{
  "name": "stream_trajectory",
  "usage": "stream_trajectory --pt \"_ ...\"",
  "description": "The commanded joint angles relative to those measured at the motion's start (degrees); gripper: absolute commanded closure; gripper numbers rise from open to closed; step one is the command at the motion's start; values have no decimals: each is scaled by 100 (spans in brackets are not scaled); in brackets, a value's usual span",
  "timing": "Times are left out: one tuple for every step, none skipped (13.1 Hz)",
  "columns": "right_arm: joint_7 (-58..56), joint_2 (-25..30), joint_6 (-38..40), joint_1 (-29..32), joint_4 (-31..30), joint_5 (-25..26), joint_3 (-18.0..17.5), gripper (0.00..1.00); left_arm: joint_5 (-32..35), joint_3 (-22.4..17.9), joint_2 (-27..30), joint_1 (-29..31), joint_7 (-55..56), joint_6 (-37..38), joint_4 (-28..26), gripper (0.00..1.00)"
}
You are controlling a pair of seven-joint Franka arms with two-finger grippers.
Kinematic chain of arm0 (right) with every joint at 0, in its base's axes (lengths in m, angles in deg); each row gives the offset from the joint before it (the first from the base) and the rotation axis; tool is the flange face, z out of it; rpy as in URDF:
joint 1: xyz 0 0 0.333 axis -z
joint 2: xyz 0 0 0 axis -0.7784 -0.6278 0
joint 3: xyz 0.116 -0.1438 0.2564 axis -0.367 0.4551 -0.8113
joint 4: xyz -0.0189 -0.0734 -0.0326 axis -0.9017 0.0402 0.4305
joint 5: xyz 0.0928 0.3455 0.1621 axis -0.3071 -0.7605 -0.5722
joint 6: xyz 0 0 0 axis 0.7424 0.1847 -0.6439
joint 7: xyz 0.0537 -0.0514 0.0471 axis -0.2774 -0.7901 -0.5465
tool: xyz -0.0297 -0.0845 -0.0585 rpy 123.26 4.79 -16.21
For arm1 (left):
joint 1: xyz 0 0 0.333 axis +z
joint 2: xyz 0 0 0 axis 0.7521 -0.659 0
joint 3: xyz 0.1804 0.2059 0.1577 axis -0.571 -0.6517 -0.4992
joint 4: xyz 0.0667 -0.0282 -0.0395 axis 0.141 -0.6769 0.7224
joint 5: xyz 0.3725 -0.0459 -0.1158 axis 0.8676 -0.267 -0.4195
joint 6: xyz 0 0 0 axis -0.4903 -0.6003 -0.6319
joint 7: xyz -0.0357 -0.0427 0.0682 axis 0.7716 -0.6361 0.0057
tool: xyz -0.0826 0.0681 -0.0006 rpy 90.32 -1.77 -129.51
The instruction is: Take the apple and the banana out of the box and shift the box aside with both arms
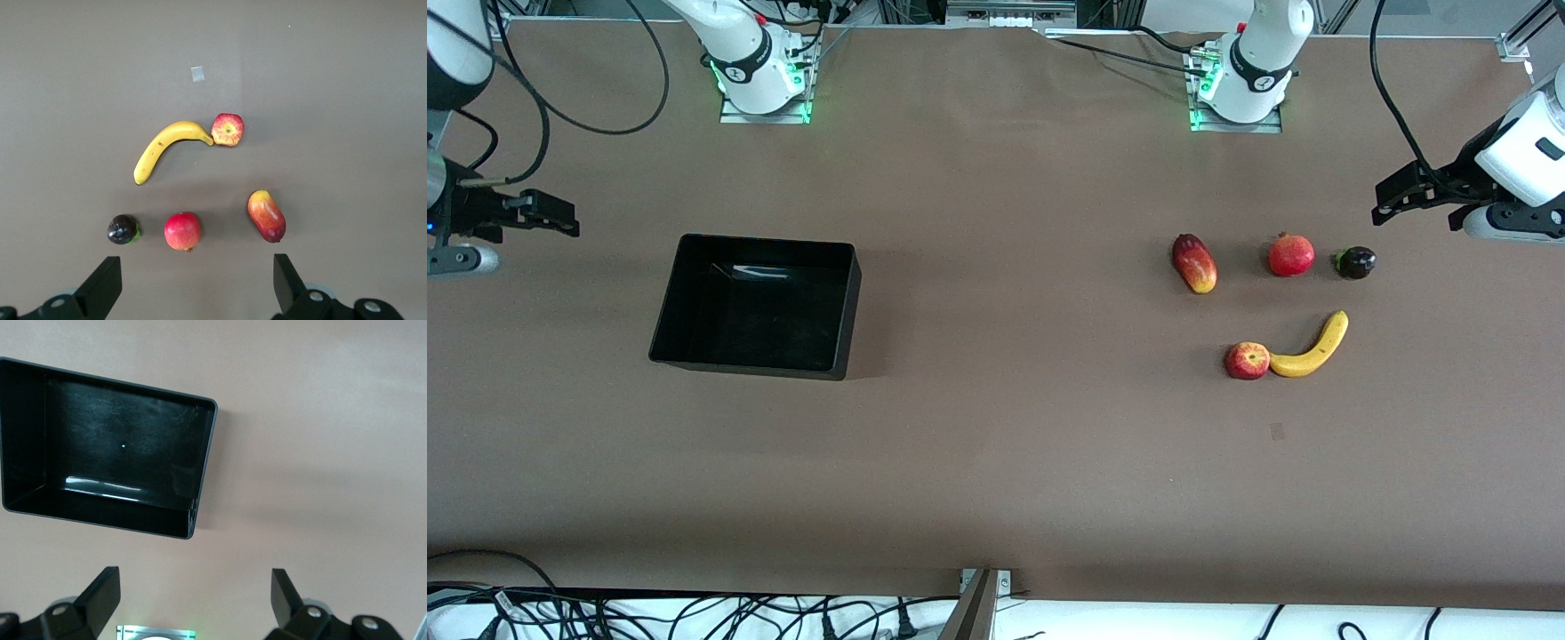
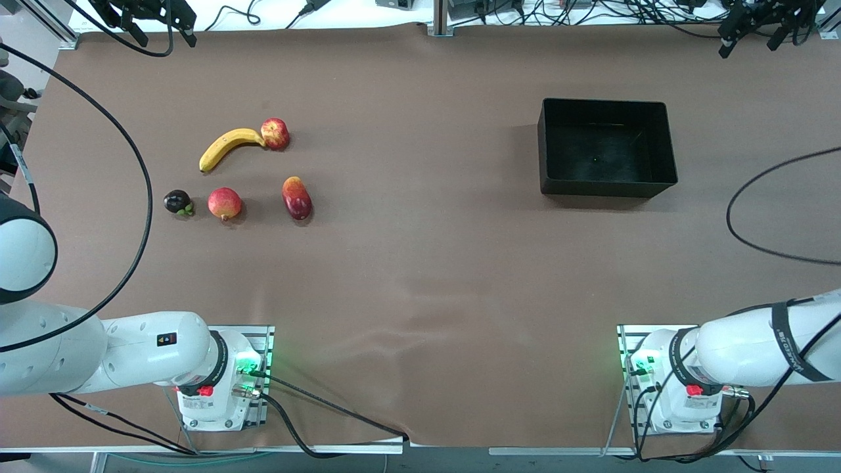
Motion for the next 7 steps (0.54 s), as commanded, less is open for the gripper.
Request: stream_trajectory --pt "136 539 -260 363 -496 73 -245 0 5 4 -82 -15 -28 125 178 0" --pt "127 661 -251 459 -417 56 -245 0 5 4 -82 -15 -28 125 178 0" --pt "205 671 -242 478 -364 -92 -236 0 5 4 -82 -15 -28 134 178 0" --pt "511 654 -233 478 -355 -328 -227 0 5 4 -82 -15 -28 134 178 0" --pt "992 654 -172 452 -312 -496 -227 0 5 4 -73 -15 -28 134 178 0" --pt "1249 628 -172 425 -294 -507 -227 0 5 4 -82 -15 -28 134 178 0" --pt "1200 584 -172 416 -276 -463 -253 0 -4 4 -82 -15 -28 134 178 0"
